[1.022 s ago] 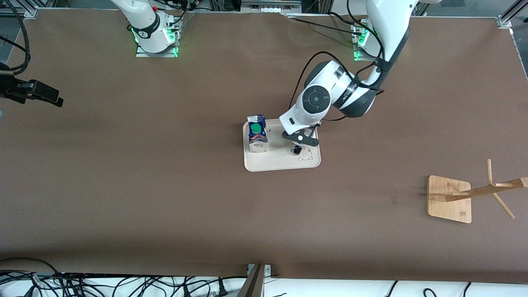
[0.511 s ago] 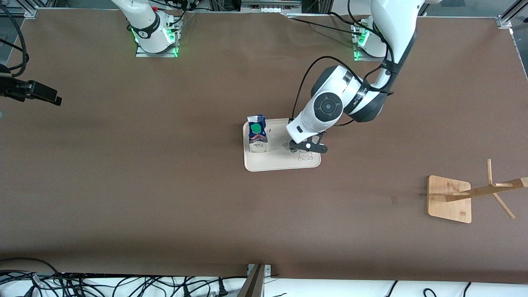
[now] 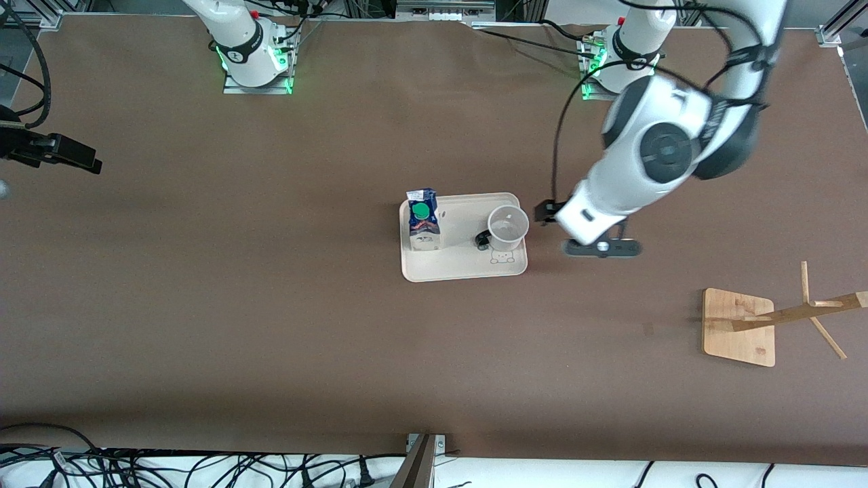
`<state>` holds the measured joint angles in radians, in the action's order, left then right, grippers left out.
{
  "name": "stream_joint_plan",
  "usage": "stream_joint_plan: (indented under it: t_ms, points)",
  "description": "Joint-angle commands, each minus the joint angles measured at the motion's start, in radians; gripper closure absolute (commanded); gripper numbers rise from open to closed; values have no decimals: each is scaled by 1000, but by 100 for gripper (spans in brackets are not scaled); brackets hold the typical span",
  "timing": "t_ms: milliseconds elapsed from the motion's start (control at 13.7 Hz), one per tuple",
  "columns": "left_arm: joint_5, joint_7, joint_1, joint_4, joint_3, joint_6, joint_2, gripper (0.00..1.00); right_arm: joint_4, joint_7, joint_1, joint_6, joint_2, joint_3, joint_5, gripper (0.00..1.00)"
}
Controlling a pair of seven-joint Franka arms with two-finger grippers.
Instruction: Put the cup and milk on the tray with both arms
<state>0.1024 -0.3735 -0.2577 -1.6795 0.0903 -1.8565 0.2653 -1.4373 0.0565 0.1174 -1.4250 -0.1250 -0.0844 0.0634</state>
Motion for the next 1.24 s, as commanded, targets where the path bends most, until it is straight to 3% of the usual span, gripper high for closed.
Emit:
stream_joint_plan:
  t_ms: [0,146,365,584,1169]
  points:
    - [11,123,102,-58,5,69,-142,0,-8,-18,18,-21,2,-17,38,0]
    - [-1,205,179,-115,3,77,-228,0,-8,-18,18,-35,-2,-17,39,0]
    - [-124,254,225,-108,-10,140,-284,0,-8,-17,18,-43,-2,-18,41,0]
    - [-129,254,229,-71,-34,198,-288,0,-8,-17,16,-45,-2,-20,33,0]
    - [-98,220,232,-69,-32,201,-288,0,-8,-18,18,-72,-4,-20,13,0]
